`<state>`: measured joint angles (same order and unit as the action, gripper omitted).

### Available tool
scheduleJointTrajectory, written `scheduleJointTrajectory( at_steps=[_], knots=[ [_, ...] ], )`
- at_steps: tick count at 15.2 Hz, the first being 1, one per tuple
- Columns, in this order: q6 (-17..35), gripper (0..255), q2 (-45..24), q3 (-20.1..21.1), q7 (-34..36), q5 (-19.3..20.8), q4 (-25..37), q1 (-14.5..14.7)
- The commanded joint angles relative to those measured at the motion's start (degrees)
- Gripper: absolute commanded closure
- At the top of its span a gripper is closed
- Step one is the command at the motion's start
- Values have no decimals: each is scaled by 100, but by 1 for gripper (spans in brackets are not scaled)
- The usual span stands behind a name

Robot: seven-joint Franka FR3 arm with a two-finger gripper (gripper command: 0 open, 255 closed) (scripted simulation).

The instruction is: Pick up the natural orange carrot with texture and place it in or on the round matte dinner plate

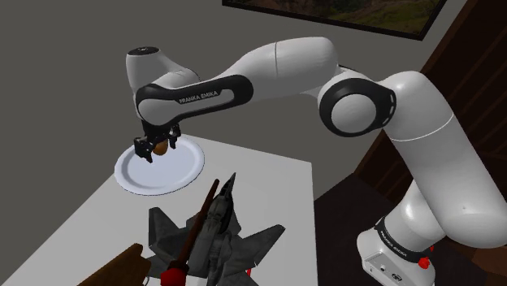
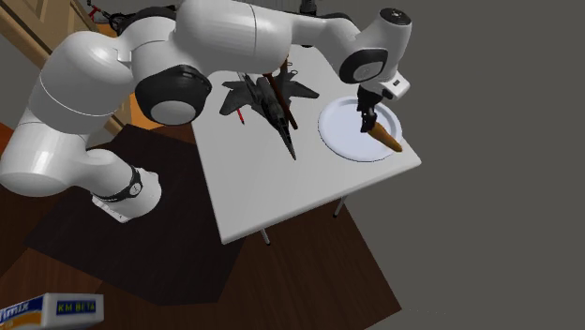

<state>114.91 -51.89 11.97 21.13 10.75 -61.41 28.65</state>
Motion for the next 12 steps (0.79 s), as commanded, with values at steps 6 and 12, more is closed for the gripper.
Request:
scheduleJointTrajectory(
  at_steps=[6,12],
  knots=[
    [-427,0,455,58,-42,-68,-36,-52],
    [-427,0,455,58,-42,-68,-36,-52]
  ],
)
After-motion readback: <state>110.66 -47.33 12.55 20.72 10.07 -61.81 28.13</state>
